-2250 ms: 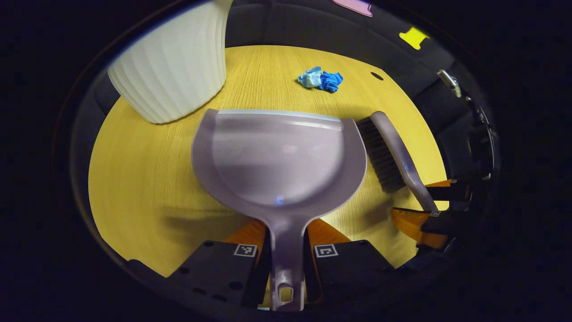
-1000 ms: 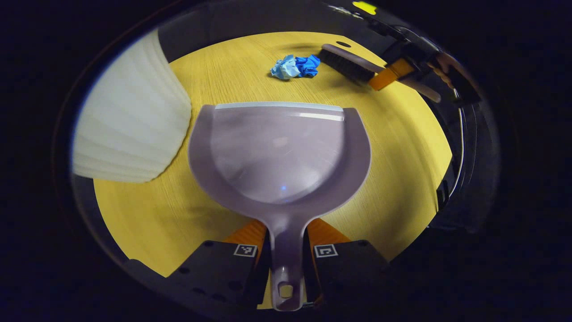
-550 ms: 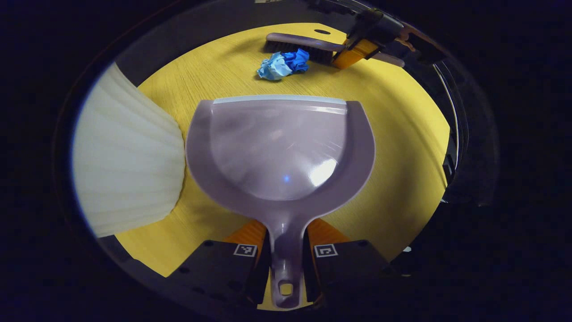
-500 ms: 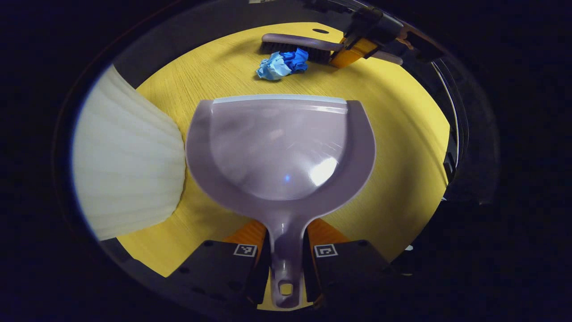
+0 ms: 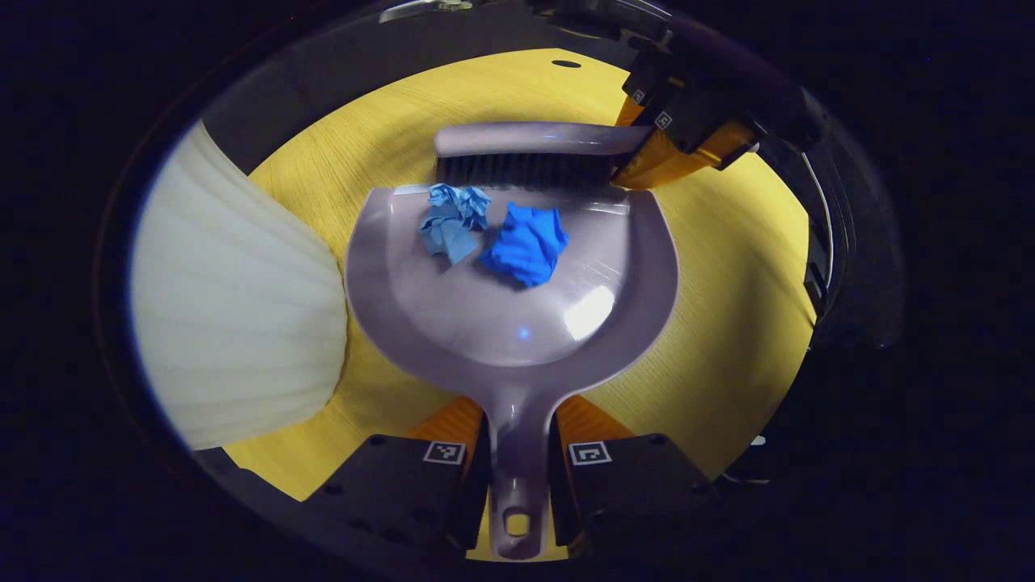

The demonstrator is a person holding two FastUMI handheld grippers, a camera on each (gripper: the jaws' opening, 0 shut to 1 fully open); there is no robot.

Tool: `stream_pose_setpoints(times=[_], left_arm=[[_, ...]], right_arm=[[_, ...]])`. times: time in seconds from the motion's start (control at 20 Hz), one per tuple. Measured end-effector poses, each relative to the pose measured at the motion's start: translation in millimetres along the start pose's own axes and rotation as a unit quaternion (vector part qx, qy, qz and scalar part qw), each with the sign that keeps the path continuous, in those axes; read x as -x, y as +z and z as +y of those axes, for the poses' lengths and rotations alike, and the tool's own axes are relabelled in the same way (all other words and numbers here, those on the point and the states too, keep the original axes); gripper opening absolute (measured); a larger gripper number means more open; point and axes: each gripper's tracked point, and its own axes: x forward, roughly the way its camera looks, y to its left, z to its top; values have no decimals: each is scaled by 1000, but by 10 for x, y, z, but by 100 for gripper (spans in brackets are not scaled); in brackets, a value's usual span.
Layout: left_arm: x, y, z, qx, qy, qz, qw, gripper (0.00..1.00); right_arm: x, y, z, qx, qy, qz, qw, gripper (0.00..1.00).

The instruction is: Pick up the small broom and dustpan from the desktop, sweep the trash into the dustpan with the broom, and then empty the trash into the garbage bin.

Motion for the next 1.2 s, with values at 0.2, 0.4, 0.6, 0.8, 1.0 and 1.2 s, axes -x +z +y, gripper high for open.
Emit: stream_pose_setpoints(times=[0.2, 0.4, 0.6, 0.8, 1.0, 1.2], left_arm=[[5, 86, -26, 19, -10, -29, 999, 30], [3, 66, -36, 40, -10, -53, 998, 30], [123, 88, -27, 63, -4, -89, 994, 31], [172, 165, 31, 42, 20, -107, 993, 31], [509, 393, 151, 70, 77, -140, 985, 29], [1273, 661, 347, 118, 112, -207, 965, 29]], right_arm=[[-3, -22, -79, -53, 4, -20, 998, 27], [136, -105, -244, -95, -6, -49, 994, 27], [187, -284, -386, -119, -18, -65, 991, 27], [150, -371, -555, -149, -10, -71, 986, 27], [138, -376, -360, -142, -21, -86, 986, 27], [143, -490, -398, -141, -22, -107, 984, 27]])
